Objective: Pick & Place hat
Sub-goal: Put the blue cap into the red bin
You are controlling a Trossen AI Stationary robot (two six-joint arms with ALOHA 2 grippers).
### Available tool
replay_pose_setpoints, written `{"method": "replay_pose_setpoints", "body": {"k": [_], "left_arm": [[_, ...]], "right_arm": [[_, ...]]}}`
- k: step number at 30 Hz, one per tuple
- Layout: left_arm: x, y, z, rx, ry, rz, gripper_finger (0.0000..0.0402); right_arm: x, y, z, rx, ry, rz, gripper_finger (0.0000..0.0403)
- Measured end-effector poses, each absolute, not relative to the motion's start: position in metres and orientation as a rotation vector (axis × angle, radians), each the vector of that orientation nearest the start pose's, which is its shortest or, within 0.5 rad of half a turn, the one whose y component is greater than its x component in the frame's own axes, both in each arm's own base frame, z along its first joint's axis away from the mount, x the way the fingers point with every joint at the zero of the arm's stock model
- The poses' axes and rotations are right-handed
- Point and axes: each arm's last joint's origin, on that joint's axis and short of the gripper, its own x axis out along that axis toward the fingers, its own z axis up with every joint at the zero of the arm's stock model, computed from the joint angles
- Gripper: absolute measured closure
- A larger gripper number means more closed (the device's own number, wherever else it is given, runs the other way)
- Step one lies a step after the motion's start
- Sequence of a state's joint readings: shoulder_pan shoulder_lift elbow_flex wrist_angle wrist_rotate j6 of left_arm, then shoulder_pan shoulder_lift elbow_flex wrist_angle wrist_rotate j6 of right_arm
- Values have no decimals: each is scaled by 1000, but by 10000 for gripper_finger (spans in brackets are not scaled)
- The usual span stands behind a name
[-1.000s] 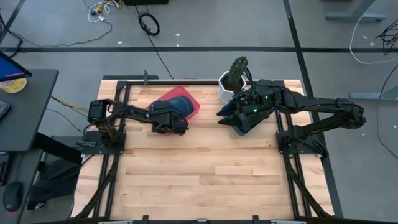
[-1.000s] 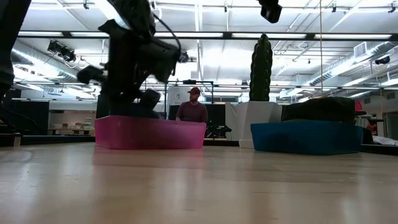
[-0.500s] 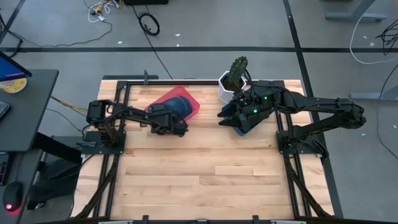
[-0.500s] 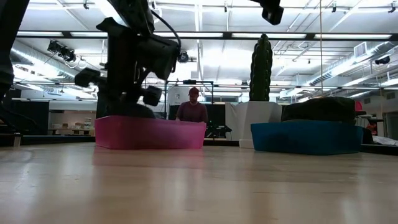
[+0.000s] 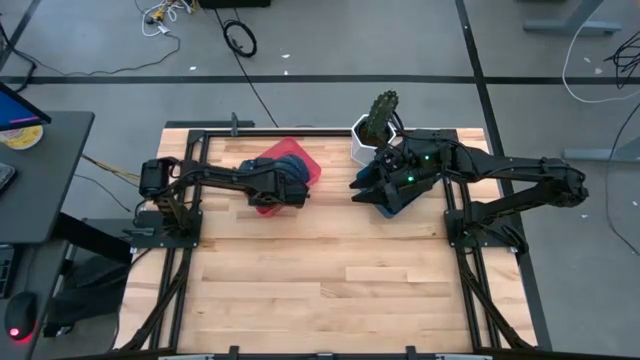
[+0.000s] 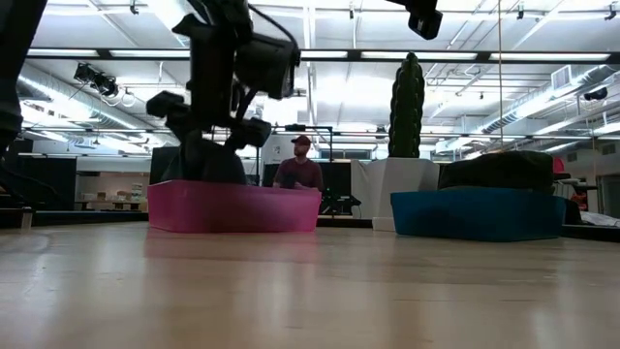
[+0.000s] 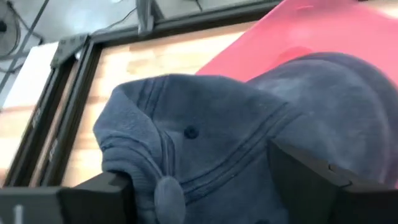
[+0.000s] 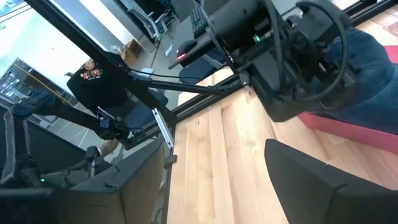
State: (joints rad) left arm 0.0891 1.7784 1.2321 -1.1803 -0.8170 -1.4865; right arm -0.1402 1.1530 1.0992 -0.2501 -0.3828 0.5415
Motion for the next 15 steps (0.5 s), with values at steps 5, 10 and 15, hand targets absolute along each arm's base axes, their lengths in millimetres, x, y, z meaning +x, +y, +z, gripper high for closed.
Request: {"method": "replay_pose_setpoints", "body": {"k": [5, 10, 15], "left_arm": [[303, 46, 223, -363, 738, 1521, 106], [297, 49, 234, -320, 782, 1485, 106], [296, 56, 231, -415, 872, 1457, 106]], "right_arm": [[250, -24, 363, 614, 354, 157, 124], [250, -24, 363, 614, 354, 158, 124], [250, -24, 363, 614, 354, 158, 124]]}}
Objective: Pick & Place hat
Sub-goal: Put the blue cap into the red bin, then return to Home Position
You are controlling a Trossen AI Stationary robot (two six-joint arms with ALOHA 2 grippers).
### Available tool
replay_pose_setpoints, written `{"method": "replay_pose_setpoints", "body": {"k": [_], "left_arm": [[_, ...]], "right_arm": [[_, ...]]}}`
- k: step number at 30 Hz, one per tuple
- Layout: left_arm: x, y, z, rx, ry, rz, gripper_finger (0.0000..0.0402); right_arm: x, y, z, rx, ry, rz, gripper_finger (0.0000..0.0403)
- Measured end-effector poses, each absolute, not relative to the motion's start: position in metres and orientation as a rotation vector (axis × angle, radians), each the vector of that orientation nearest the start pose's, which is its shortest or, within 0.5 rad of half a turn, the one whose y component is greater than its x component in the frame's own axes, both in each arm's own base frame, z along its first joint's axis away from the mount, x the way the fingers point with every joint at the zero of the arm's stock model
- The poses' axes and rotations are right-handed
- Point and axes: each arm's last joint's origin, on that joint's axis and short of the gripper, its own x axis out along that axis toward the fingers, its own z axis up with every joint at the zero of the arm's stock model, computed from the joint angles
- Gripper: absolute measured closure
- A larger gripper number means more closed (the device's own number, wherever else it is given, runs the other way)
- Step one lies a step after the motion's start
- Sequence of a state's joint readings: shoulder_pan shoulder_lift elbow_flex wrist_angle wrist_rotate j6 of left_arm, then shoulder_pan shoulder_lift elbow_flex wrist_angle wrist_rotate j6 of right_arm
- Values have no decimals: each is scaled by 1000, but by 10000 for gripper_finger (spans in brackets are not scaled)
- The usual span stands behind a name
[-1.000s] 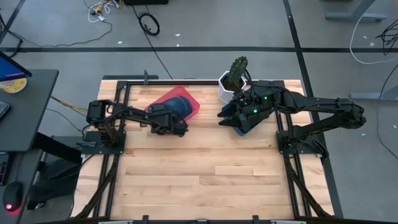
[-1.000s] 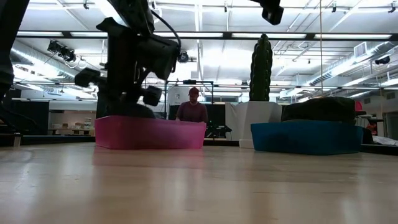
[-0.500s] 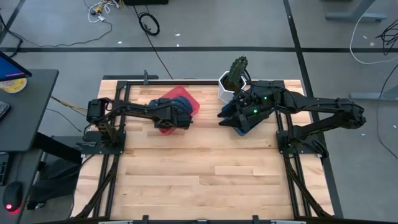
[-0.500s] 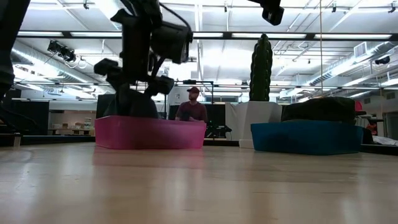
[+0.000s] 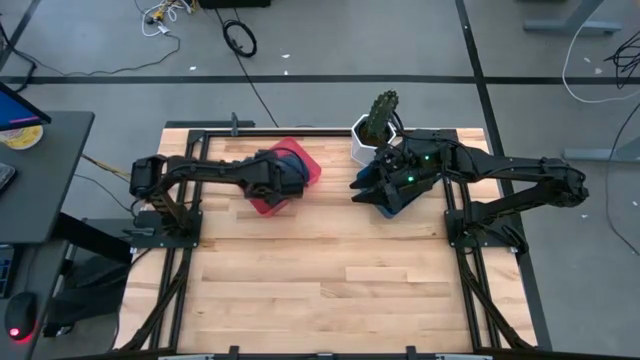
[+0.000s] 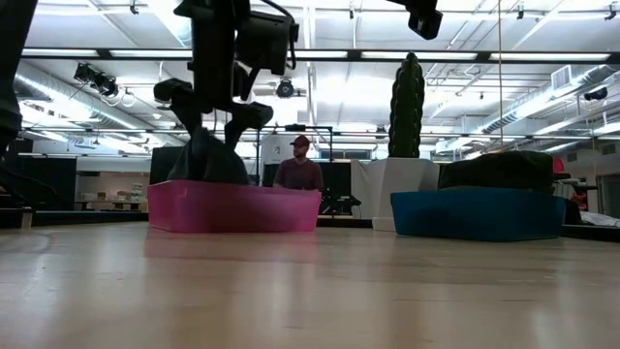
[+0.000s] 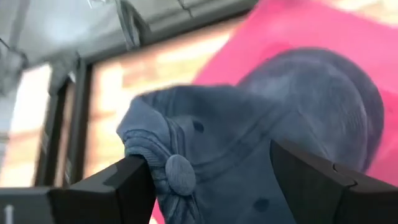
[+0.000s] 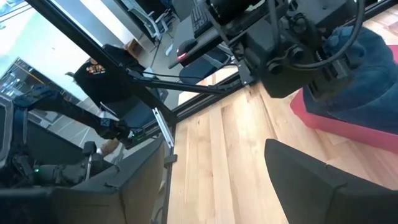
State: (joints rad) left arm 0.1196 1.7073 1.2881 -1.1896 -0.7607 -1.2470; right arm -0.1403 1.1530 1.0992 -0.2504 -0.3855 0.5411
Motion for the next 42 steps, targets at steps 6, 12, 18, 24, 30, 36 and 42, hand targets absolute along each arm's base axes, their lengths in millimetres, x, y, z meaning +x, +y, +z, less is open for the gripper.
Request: {"method": "replay_pose_setpoints", "body": {"k": [6, 12, 18, 24, 30, 36, 42], "left_arm": [[294, 62, 229, -596, 908, 1471, 106], [295, 62, 230, -415, 988, 1394, 106], [287, 64, 231, -465, 1086, 1393, 106], [285, 67, 231, -625, 999, 1504, 106], [290, 63, 253, -589, 948, 1485, 106], [295, 64, 286, -507, 933, 1438, 106], [301, 59, 303, -332, 831, 1424, 106]], "right_arm": [[250, -24, 363, 615, 360, 158, 124], [250, -24, 363, 615, 363, 174, 124], [250, -24, 363, 613, 364, 176, 124], [250, -24, 363, 614, 365, 176, 124], [249, -24, 362, 616, 373, 175, 124], [249, -23, 360, 617, 393, 176, 124], [249, -24, 360, 612, 394, 175, 124]]}}
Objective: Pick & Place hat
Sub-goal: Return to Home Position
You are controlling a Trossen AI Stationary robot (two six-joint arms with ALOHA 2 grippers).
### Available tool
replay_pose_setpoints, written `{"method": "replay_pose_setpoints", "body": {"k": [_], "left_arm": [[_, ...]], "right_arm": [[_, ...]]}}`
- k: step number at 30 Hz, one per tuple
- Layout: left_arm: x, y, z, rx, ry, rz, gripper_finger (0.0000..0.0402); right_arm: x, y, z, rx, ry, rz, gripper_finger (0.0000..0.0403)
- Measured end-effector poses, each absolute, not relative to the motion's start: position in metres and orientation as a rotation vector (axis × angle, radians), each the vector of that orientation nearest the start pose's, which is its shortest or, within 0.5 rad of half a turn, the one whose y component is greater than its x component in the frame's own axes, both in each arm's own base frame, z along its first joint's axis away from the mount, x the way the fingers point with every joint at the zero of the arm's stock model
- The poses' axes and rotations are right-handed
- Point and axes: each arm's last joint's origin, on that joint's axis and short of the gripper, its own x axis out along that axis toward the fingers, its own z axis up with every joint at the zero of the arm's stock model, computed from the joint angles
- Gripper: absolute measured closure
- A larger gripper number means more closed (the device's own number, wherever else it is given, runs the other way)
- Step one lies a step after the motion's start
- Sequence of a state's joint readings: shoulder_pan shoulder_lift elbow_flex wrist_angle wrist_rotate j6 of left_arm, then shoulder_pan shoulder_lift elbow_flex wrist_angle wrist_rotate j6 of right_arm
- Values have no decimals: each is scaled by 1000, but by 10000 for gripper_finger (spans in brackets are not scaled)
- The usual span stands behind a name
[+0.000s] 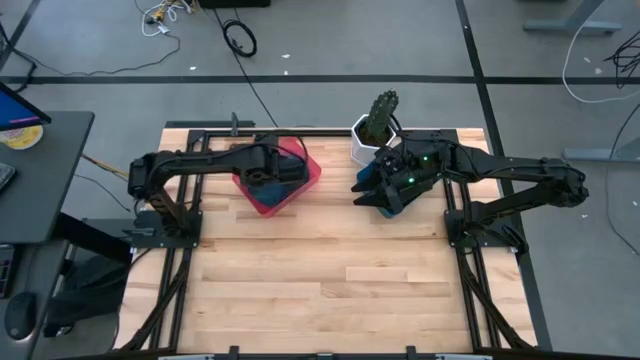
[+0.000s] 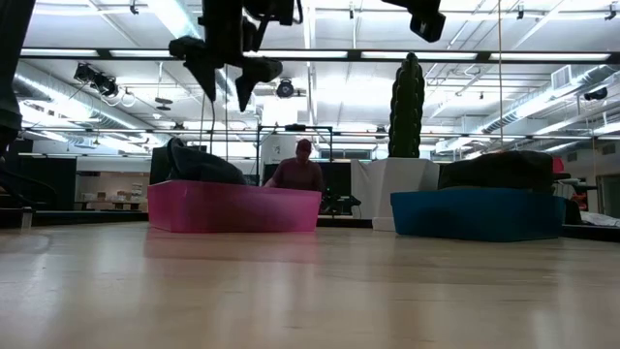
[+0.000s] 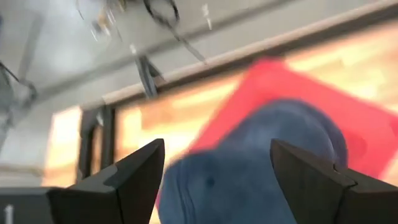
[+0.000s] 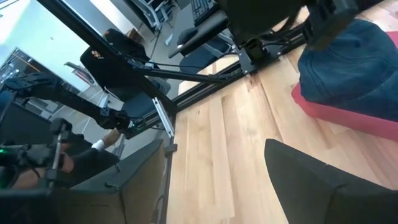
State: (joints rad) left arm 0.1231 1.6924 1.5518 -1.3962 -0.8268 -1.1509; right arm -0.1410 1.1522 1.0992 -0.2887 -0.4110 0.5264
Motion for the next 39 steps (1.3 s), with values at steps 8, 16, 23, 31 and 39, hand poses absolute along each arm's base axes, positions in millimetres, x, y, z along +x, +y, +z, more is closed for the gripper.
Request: {"method": "replay_pose_setpoints", "body": {"k": [8, 16, 23, 31, 39], "left_arm": [[318, 14, 285, -245, 632, 1315, 106], [340, -26, 250, -261, 569, 1023, 133], [366, -32, 230, -325, 410, 559, 248], [358, -2, 207, -311, 466, 270, 392], [314, 21, 237, -302, 295, 217, 398]], "right_arm": [[240, -23, 355, 587, 469, 159, 124], [237, -29, 352, 597, 498, 126, 124], [236, -35, 352, 618, 492, 100, 124], [236, -36, 352, 656, 493, 83, 124], [235, -36, 351, 678, 509, 73, 124]]}}
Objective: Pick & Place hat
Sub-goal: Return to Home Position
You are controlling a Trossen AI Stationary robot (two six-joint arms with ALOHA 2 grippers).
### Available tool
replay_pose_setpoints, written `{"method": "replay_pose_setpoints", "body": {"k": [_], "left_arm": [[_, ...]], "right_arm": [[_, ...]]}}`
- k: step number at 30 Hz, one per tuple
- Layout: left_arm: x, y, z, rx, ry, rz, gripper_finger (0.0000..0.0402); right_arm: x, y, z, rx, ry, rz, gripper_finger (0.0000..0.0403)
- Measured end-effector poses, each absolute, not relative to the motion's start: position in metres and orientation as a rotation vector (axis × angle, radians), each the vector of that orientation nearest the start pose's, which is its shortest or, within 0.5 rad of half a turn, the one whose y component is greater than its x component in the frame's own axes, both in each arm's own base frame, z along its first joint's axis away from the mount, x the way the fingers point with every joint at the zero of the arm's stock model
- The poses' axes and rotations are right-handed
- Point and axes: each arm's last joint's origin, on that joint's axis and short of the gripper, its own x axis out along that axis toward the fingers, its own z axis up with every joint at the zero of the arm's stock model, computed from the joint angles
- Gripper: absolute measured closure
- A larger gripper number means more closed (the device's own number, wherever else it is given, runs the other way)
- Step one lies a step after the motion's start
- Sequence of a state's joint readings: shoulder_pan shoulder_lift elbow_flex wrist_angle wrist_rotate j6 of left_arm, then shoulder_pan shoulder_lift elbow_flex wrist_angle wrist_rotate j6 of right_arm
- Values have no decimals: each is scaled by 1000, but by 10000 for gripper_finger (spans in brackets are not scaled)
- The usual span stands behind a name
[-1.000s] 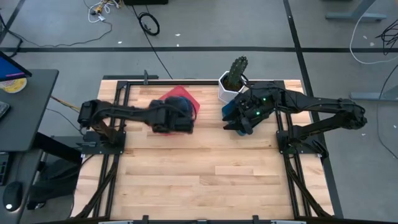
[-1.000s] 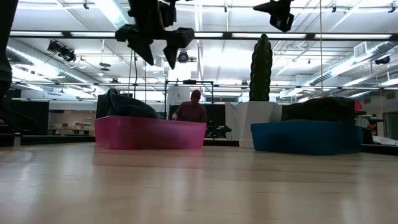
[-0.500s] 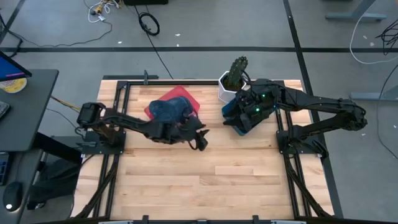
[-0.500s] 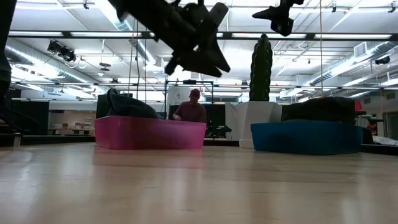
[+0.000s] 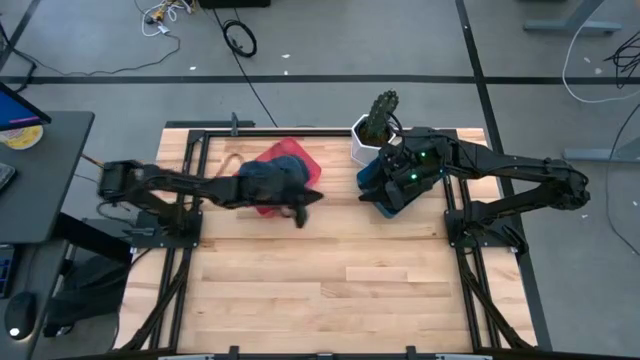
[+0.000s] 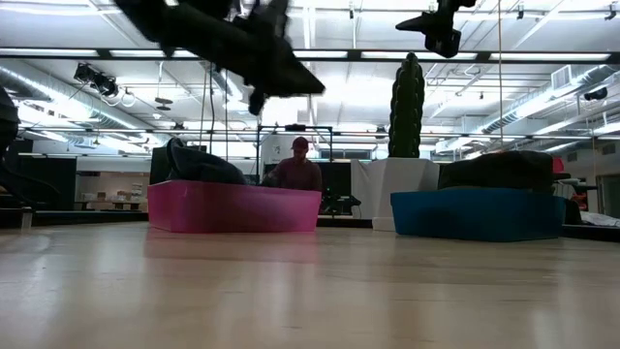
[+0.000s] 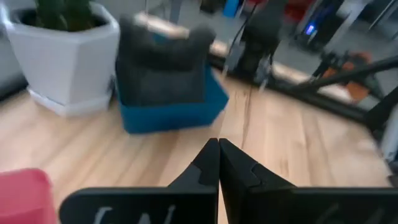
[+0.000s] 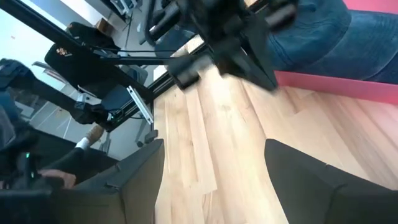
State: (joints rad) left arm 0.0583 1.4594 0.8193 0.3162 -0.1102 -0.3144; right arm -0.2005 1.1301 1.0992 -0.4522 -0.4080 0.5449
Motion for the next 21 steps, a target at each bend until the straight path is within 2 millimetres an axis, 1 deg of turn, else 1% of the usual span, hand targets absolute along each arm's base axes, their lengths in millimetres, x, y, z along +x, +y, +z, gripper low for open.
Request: {"method": "replay_pose_setpoints", "body": {"k": [2, 6, 9, 12, 14, 17, 21], "left_arm": [[295, 22, 242, -303, 188, 206, 399], [250, 23, 239, -356, -49, 209, 399], [220, 21, 241, -359, -231, 187, 400], [193, 19, 239, -360, -336, 163, 400], [178, 18, 238, -360, -381, 157, 400], [163, 18, 242, -356, -444, 140, 400], [150, 16, 253, -336, -504, 62, 400]], "right_arm": [[235, -36, 351, 678, 509, 73, 124], [235, -36, 351, 699, 513, 66, 124], [235, -36, 350, 704, 517, 56, 124], [235, -37, 350, 699, 512, 32, 124], [235, -37, 350, 698, 511, 31, 124], [235, -37, 350, 699, 511, 31, 124], [235, -37, 350, 704, 511, 30, 124]]}}
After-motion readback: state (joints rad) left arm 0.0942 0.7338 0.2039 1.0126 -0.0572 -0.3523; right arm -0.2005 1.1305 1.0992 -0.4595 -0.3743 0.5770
